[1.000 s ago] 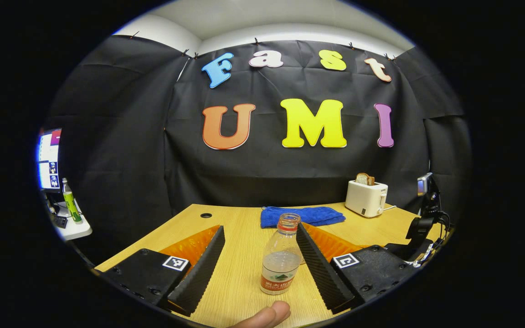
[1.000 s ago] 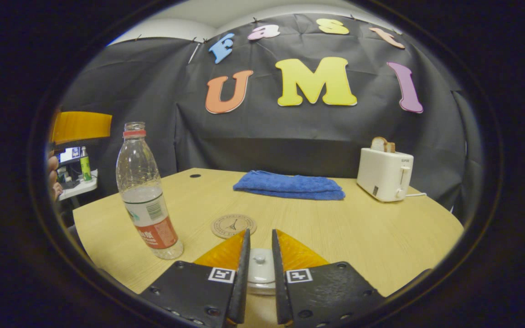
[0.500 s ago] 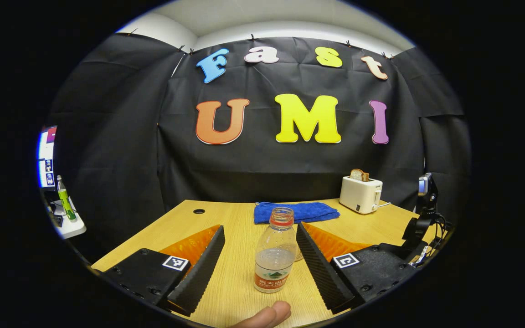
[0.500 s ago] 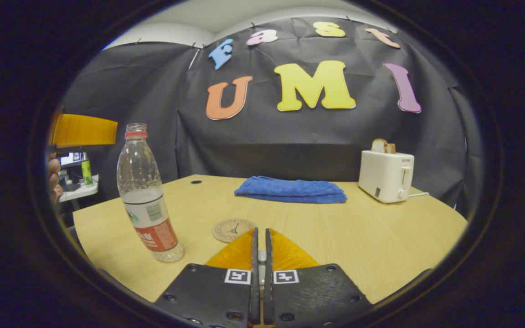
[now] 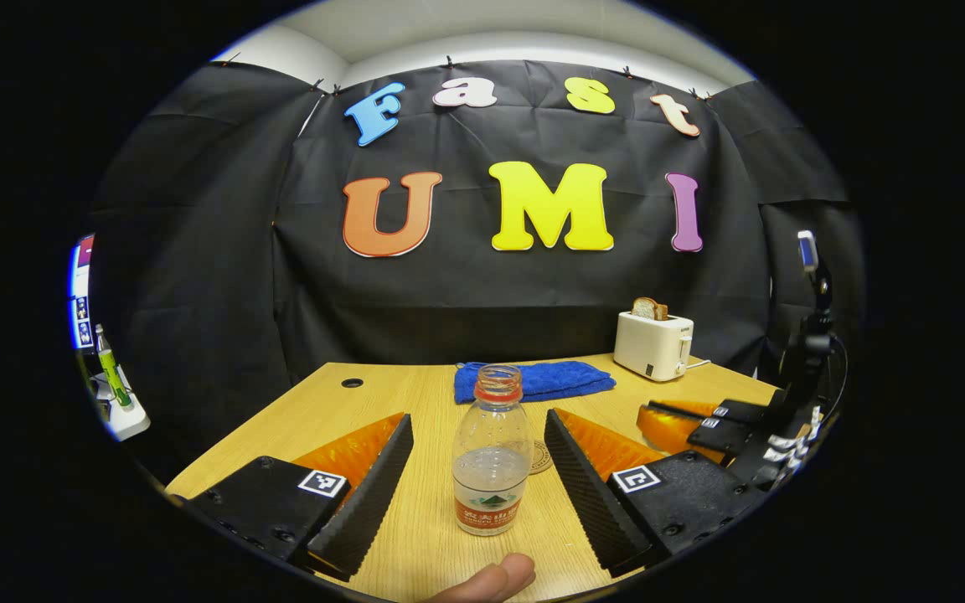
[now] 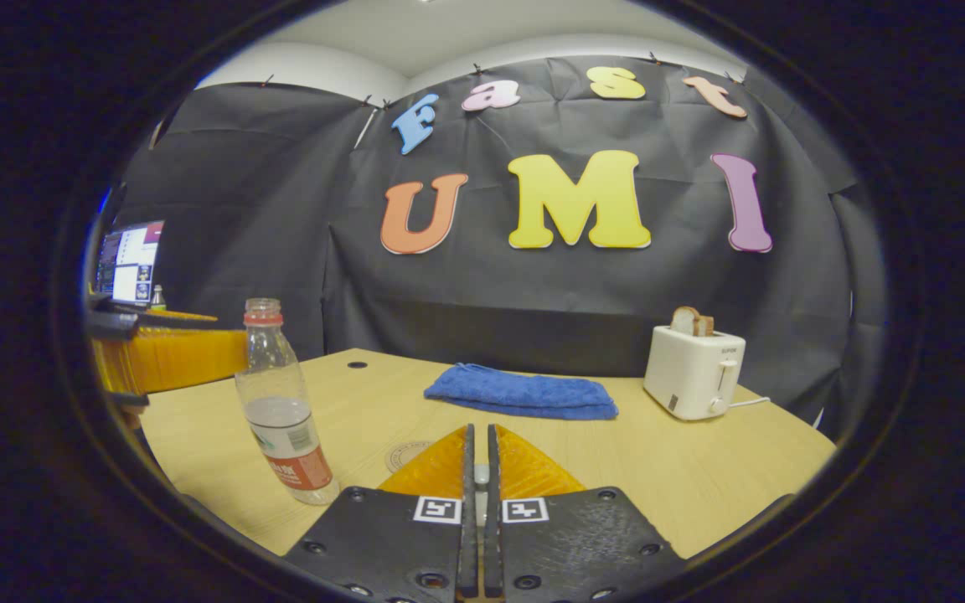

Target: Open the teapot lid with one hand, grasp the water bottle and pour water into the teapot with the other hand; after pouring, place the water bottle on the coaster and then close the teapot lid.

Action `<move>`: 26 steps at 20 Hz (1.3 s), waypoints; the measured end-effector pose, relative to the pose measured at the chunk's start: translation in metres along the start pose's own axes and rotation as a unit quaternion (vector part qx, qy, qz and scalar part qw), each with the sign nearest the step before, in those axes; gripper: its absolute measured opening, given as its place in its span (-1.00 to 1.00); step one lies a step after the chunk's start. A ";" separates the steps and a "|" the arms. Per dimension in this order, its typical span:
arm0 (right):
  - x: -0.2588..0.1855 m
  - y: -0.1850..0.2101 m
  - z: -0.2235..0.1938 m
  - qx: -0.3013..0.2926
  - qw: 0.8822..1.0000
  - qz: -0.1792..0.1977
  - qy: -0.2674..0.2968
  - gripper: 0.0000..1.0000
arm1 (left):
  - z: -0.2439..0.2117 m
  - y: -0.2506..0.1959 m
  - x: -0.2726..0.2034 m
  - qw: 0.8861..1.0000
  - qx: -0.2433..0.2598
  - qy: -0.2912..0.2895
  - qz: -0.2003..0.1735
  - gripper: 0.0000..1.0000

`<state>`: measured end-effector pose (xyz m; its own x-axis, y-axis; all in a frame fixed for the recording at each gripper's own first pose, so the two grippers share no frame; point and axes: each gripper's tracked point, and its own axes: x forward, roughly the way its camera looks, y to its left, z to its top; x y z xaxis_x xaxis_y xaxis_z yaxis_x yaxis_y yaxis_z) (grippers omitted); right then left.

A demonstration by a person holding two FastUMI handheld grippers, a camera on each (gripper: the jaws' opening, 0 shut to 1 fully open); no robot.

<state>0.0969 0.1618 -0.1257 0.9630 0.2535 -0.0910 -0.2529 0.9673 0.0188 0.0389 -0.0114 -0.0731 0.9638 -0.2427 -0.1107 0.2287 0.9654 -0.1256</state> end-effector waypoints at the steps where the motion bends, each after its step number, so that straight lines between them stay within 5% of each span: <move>1: -0.004 -0.003 0.008 -0.003 1.000 -0.004 -0.004 -0.91 | 0.000 0.000 0.000 1.000 -0.001 0.001 -0.002 0.98; 10: -0.041 -0.020 0.075 -0.041 0.996 -0.035 -0.064 -0.94 | 0.009 0.010 -0.006 1.000 -0.015 -0.013 0.007 0.97; 15: -0.055 -0.028 0.088 -0.024 0.997 -0.038 -0.069 -0.94 | 0.001 -0.004 -0.002 1.000 -0.006 -0.012 -0.020 0.98; 26: -0.062 -0.054 0.065 -0.001 0.998 -0.050 -0.048 -0.94 | -0.046 -0.015 0.044 0.999 -0.004 -0.013 -0.040 0.99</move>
<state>0.0564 0.0943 -0.0568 0.9878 0.1556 0.0030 -0.1556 0.9877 0.0126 0.0717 -0.0411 -0.1211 0.9457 -0.3165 -0.0733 0.3043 0.9420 -0.1419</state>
